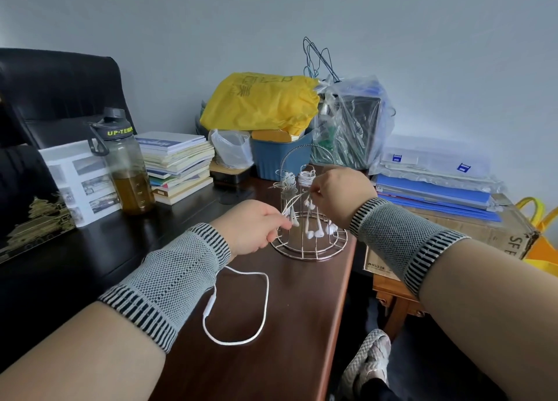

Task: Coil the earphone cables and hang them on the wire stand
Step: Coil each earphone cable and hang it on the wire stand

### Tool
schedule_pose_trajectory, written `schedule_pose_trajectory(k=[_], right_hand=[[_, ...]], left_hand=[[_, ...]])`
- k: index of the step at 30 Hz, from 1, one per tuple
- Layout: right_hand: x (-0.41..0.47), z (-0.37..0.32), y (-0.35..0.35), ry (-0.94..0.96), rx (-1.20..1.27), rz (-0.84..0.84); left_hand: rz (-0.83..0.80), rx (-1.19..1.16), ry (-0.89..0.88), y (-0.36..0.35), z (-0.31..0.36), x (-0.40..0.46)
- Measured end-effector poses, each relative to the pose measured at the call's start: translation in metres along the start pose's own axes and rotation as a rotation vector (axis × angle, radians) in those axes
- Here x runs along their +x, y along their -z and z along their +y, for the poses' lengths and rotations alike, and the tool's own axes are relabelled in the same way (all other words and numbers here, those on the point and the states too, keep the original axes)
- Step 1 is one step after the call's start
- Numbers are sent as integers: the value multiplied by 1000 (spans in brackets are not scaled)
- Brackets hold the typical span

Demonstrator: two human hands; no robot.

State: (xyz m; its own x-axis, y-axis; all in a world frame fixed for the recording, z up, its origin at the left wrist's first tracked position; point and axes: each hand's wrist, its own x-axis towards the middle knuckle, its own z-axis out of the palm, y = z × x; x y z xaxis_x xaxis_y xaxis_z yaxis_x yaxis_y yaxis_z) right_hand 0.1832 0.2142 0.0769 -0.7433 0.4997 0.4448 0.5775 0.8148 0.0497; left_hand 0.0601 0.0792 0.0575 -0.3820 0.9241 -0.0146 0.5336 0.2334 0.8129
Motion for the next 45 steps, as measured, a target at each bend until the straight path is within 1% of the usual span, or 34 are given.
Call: schedule_pose_trajectory(k=[3,6,8,10,13,14,18,20,23,30,32,35,36,38,40,41,42,45], right_hand=[[3,4,-5,-52,-8,16],[0,1,-8,-77,-6,15],[-9,-4,-6,-85,67,55],[-24,-17,-3,-23,159,62],[-47,-45,-6,144,212,-8],[-51,-50,-9,158,212,-22],[-55,-46,-18,43,138,-61],[-59,-37,-19,5,120,-75],[-68,-23,-24,-27,127,-95],[-76,-17,-28,-15,131,-70],[-76,-19,-28,-25,134,-65],[-81,-21,-28,-50,184,-22],[-84,-22,-28,-45,187,17],[-88,-25,-26,3,194,148],[-88,-28,-22,56,216,298],[-89,-32,-18,84,252,336],[-88,-38,-14,106,318,324],[-87,-55,-3,107,541,179]], left_hand=[[23,109,-20,4,-4,-4],[27,143,-28,6,-5,-10],[32,158,-38,7,-7,-11],[44,201,-63,8,-8,-12],[97,273,-105,5,-7,-11],[115,285,-110,3,-6,-11],[118,330,-123,8,-8,-16],[143,346,-97,17,-10,-19],[191,286,-41,35,-14,-24],[305,-81,37,57,-31,-30],[314,-76,4,56,-31,-34],[287,54,-85,44,-24,-40],[271,89,-107,38,-21,-42],[230,128,-140,22,-12,-42],[202,135,-177,8,-3,-40],[191,125,-199,1,2,-39],[184,112,-217,-5,5,-38],[200,66,-252,-17,12,-35]])
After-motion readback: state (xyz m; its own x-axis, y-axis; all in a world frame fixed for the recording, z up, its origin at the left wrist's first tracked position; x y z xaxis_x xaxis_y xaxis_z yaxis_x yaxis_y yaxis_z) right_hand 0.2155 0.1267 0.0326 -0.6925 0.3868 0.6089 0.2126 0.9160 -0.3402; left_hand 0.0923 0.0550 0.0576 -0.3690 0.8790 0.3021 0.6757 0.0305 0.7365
